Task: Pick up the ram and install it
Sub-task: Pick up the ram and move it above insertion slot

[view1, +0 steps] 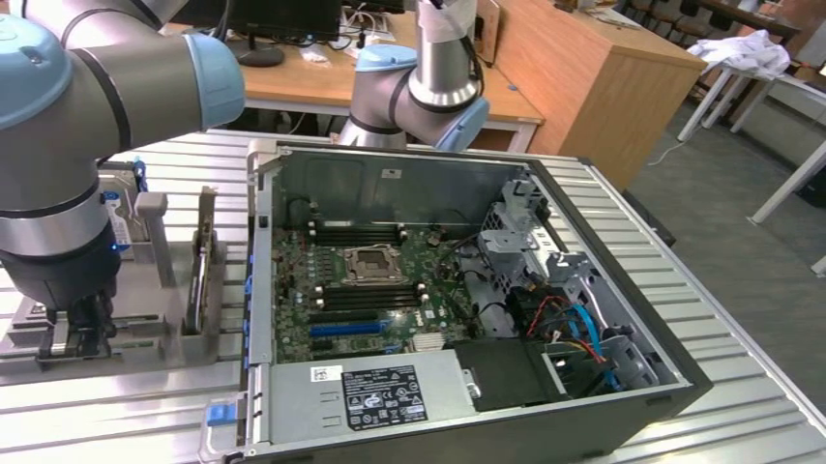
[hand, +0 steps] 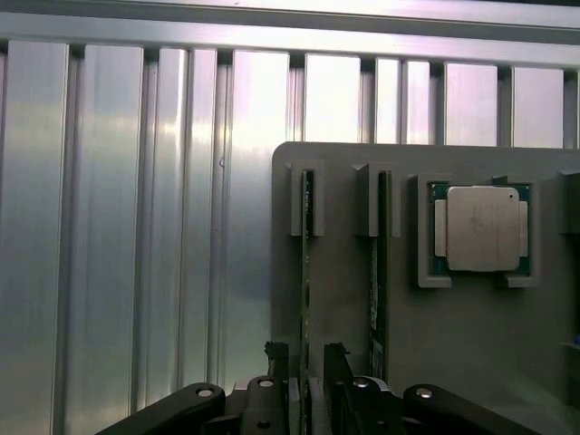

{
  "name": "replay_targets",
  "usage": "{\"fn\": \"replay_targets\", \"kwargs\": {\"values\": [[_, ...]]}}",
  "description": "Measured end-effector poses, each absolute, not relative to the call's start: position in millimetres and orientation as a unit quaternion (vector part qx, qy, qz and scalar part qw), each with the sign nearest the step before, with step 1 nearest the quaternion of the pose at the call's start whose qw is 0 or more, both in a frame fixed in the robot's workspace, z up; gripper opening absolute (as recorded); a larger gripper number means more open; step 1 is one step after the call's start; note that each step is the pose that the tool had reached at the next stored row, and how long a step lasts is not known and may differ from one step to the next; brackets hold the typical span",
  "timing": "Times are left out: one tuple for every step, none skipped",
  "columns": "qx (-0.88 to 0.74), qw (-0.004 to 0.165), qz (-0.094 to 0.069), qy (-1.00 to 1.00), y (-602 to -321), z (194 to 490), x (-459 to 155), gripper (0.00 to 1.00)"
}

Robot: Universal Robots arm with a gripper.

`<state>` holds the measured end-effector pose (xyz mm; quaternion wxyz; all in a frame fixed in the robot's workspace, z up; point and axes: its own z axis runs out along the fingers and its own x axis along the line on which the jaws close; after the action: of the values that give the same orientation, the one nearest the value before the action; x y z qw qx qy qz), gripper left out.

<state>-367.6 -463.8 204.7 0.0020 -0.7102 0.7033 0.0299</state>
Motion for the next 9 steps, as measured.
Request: {"fn": "replay_targets", "kwargs": {"values": [[-0.71,0.002,0.03,0.703,-463.9,203.8,-367.6,0.3],[-0.71,0.002,0.03,0.703,-463.9,203.0,-367.6,0.3],[-0.71,0.002,0.03,0.703,-464.0,202.2,-367.6,0.3],[-0.71,0.003,0.031,0.703,-464.0,201.4,-367.6,0.3],[-0.71,0.003,0.031,0.703,-464.0,200.8,-367.7,0.3],[-0.71,0.003,0.031,0.703,-464.0,200.1,-367.6,0.3],[-0.71,0.003,0.031,0.703,-464.0,199.7,-367.7,0.3],[-0.71,0.003,0.031,0.703,-464.0,199.6,-367.7,0.3],[-0.71,0.003,0.031,0.703,-464.0,199.5,-367.7,0.3]]}}
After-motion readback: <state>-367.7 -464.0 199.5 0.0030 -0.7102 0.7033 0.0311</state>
